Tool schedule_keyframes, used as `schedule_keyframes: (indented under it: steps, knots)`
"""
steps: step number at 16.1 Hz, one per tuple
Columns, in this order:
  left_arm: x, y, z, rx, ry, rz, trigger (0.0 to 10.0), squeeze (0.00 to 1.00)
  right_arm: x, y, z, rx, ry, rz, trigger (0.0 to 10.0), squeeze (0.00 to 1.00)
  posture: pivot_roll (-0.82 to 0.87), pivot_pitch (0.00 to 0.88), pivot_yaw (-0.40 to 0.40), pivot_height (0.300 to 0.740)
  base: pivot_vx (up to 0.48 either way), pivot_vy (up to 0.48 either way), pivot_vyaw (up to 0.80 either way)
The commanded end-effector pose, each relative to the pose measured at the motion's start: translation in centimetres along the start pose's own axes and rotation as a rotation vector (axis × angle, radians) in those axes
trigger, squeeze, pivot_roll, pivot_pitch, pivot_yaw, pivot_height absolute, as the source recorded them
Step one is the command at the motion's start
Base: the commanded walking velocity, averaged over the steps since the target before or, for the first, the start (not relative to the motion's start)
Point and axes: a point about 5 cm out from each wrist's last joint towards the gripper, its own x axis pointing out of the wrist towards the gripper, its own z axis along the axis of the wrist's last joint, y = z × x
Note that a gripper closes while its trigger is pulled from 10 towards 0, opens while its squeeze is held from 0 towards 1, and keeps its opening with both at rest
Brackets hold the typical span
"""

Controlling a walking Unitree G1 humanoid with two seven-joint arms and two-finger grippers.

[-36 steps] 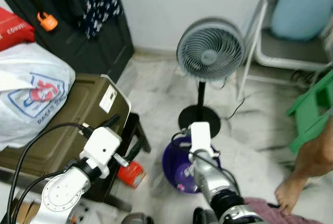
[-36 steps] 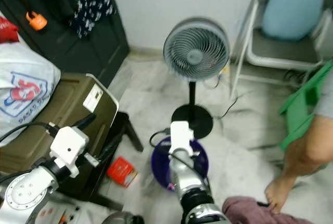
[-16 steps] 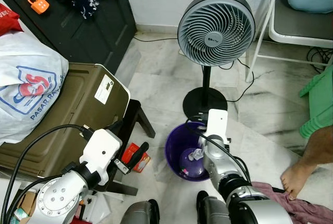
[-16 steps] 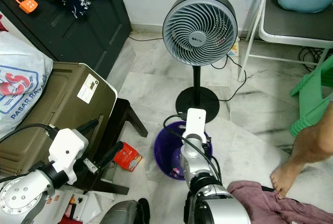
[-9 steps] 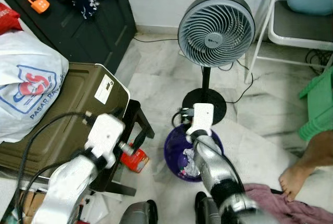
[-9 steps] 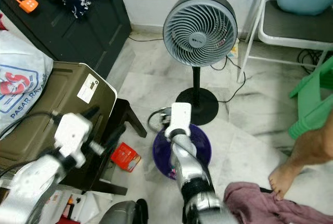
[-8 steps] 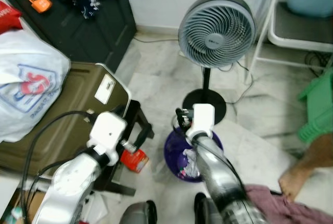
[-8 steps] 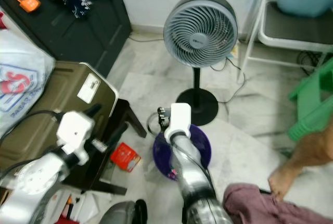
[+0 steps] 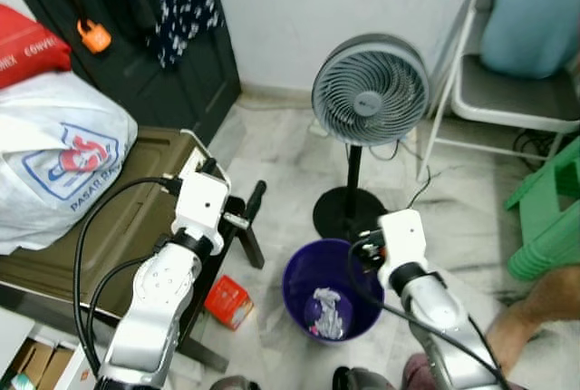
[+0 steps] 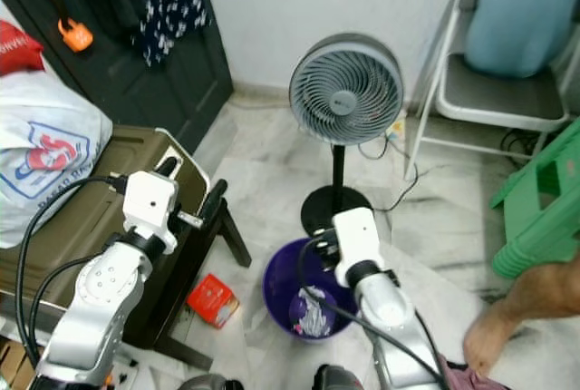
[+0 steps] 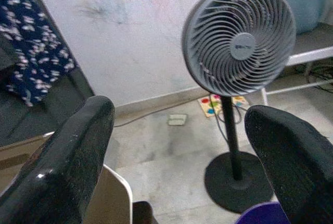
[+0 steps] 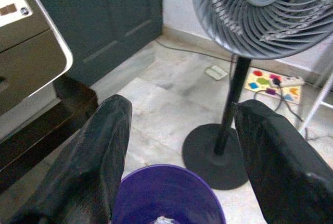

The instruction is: Clean up the room

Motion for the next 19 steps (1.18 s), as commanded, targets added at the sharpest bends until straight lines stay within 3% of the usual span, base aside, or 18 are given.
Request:
schedule_keyframes:
  steps: [1, 3, 4, 5, 7, 8, 9, 11, 14, 19]
  knots:
    - [0.3, 0.9, -0.4, 0.006, -0.009, 0.045, 10.0, 0.0, 0.8, 0.4, 1.5, 0.033, -0.042, -0.026, 10.0, 0.0, -0.05, 0.0, 0.106, 0.74, 0.0, 0.0, 0.0]
    - [0.3, 1.0, -0.6, 0.004, -0.011, 0.077, 10.0, 0.0, 1.1, 0.3, 2.1, -0.041, -0.075, -0.059, 10.0, 0.0, -0.05, 0.0, 0.093, 0.74, 0.0, 0.0, 0.0]
    - [0.1, 1.2, -0.8, 0.006, -0.011, 0.133, 10.0, 0.0, 1.5, 0.1, 3.5, 0.044, -0.16, -0.13, 10.0, 0.0, -0.03, 0.0, 0.077, 0.74, 0.0, 0.0, 0.0]
    - [0.0, 1.2, -0.8, -0.003, -0.008, 0.136, 10.0, 0.0, 1.6, 0.1, 3.7, 0.049, -0.165, -0.147, 10.0, 0.0, -0.03, 0.0, 0.072, 0.74, 0.0, 0.0, 0.0]
    - [-0.1, 1.1, -1.0, -0.009, -0.003, 0.145, 10.0, 0.0, 1.8, -0.3, 3.8, -0.029, -0.163, -0.198, 10.0, 0.0, -0.02, 0.0, 0.057, 0.74, 0.0, 0.0, 0.0]
    - [-0.1, 1.1, -1.2, -0.01, -0.003, 0.15, 10.0, 0.0, 2.0, -0.8, 3.6, -0.009, -0.135, -0.242, 10.0, 0.0, -0.02, 0.0, 0.052, 0.74, 0.0, 0.0, 0.0]
    - [0.0, 1.2, -1.3, -0.008, -0.001, 0.162, 10.0, 0.0, 2.1, -1.2, 3.5, 0.073, -0.118, -0.258, 10.0, 0.0, -0.02, 0.0, 0.05, 0.74, 0.0, 0.0, 0.0]
    - [0.1, 1.2, -1.4, -0.027, -0.007, 0.15, 10.0, 0.0, 2.3, -1.3, 4.3, 0.127, -0.177, -0.252, 10.0, 0.0, -0.03, 0.0, 0.054, 0.74, 0.0, 0.0, 0.0]
    - [0.6, 0.9, -1.2, -0.024, -0.015, 0.134, 10.0, 0.0, 2.3, -0.4, 4.3, 0.138, -0.177, -0.216, 10.0, 0.0, -0.03, 0.0, 0.057, 0.74, 0.0, 0.0, 0.0]
    - [0.5, 1.0, -1.3, -0.032, -0.013, 0.152, 10.0, 0.0, 2.4, 0.5, 5.3, 0.065, -0.228, -0.149, 10.0, 0.0, -0.02, 0.0, 0.048, 0.74, 0.0, 0.0, 0.42]
